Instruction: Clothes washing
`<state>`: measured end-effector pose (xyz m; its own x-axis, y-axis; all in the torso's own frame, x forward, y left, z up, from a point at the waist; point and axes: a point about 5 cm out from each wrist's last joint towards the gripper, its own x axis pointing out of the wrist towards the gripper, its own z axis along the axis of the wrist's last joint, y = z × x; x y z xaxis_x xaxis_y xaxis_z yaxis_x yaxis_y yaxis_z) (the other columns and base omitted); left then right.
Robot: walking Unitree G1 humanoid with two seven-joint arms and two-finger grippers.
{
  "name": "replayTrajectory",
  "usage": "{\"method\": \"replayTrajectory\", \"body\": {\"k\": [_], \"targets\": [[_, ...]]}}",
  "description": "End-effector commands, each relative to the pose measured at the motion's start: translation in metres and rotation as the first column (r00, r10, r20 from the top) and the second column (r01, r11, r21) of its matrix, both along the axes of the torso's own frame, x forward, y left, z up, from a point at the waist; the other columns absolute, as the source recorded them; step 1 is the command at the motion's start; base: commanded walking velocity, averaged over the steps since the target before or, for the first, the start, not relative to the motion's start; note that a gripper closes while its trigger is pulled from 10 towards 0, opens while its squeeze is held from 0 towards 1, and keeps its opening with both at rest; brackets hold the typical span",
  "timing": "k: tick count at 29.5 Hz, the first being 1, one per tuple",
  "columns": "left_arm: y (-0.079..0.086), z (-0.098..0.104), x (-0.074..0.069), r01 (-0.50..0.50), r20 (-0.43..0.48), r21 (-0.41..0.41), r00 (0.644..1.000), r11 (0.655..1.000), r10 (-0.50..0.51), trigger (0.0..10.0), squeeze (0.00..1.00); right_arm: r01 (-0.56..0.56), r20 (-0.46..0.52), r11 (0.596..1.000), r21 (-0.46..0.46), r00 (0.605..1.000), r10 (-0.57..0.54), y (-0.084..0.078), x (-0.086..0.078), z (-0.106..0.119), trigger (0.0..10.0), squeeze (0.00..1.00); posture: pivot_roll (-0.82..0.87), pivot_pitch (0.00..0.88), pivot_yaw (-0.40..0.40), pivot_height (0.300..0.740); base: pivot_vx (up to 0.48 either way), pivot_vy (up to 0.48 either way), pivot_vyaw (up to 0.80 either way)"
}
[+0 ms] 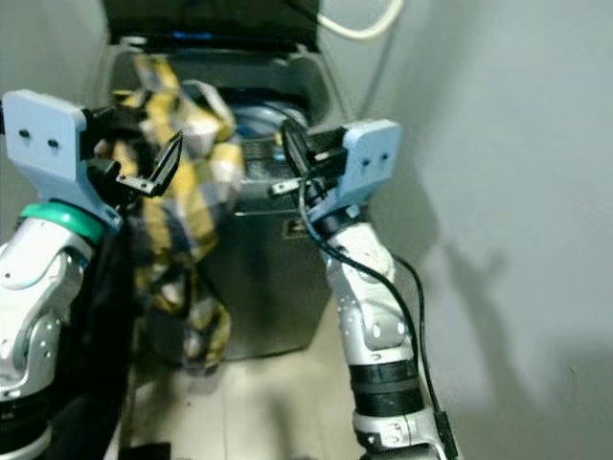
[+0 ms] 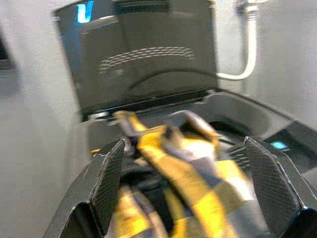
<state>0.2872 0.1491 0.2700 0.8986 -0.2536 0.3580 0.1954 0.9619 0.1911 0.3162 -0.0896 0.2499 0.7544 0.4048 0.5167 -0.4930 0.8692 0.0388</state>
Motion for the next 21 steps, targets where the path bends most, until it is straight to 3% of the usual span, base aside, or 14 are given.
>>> {"method": "replayTrajectory", "body": {"k": [1,11,21], "targets": [[-0.002,-0.005,0.001,0.01,-0.029,-0.008,1.0,1.0,-0.01,10.0,0.0,0.016,-0.007,1.0,-0.001,1.0,-0.016,-0.006,0.0,-0.002,10.0,0.0,0.06,0.006,0.003,0.728,0.0,0.0,0.0],[0.001,-0.008,0.005,-0.037,-0.043,0.006,0.998,0.999,0.037,10.0,0.0,0.021,0.02,0.997,-0.076,1.0,-0.019,0.0,0.0,-0.002,10.0,0.0,0.06,0.01,0.001,0.728,0.0,0.0,0.0],[0.009,-0.006,0.006,-0.104,-0.017,0.026,0.994,0.994,0.104,10.0,0.0,0.053,0.031,0.997,-0.053,0.998,-0.051,-0.001,0.002,0.001,10.0,0.0,0.07,0.01,0.0,0.728,0.0,0.0,0.0]]}}
